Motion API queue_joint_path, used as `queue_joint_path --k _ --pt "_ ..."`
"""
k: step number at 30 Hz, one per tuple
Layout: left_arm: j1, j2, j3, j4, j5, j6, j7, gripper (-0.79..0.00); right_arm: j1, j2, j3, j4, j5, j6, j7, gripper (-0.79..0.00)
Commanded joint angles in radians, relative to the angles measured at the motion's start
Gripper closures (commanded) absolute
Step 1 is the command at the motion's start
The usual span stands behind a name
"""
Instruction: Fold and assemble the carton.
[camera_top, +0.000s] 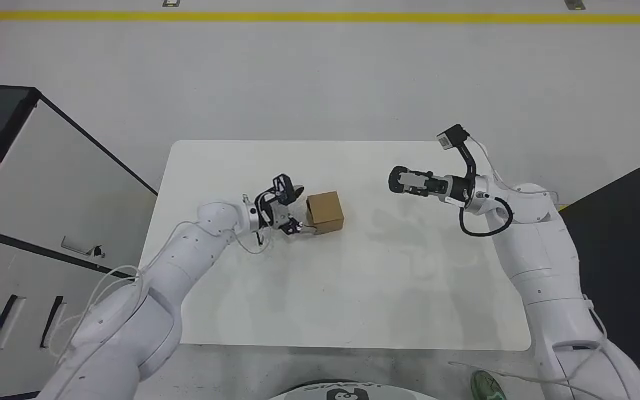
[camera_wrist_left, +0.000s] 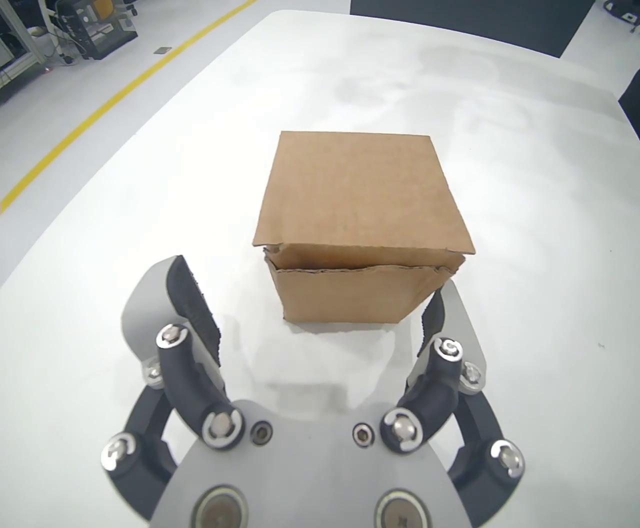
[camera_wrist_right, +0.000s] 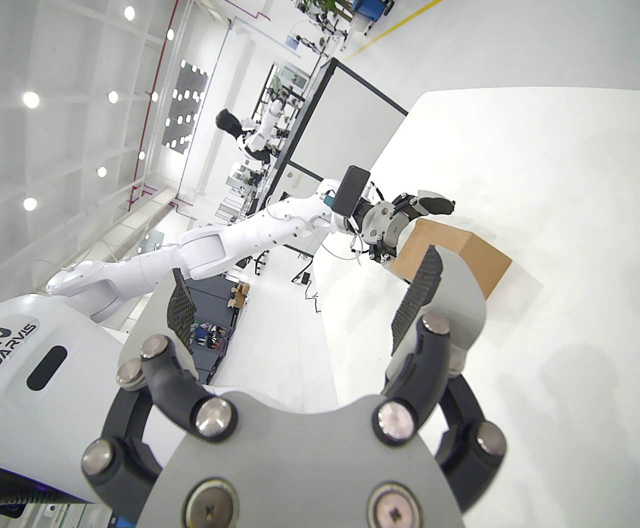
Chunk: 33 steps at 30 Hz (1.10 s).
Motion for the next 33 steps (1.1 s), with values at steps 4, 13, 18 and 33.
queue_joint_path --k 4,13,18,33 --pt "0.000 0.000 -0.017 0.013 -0.025 0.022 -0.007 -0.785 0.000 0.000 0.000 0.000 0.000 0.000 0.000 -0.785" --pt "-0.004 0.023 -0.017 -0.003 0.032 -0.056 0.085 -0.785 0.000 0.000 0.000 0.000 0.000 0.000 0.000 -0.785" --pt "-0.006 0.057 -0.035 -0.030 0.066 -0.102 0.176 -0.785 0.000 0.000 0.000 0.000 0.000 0.000 0.000 -0.785" --pt "0.145 0.264 -0.252 -0.444 0.024 -0.220 0.158 -0.785 0.000 0.000 0.000 0.000 0.000 0.000 0.000 -0.785"
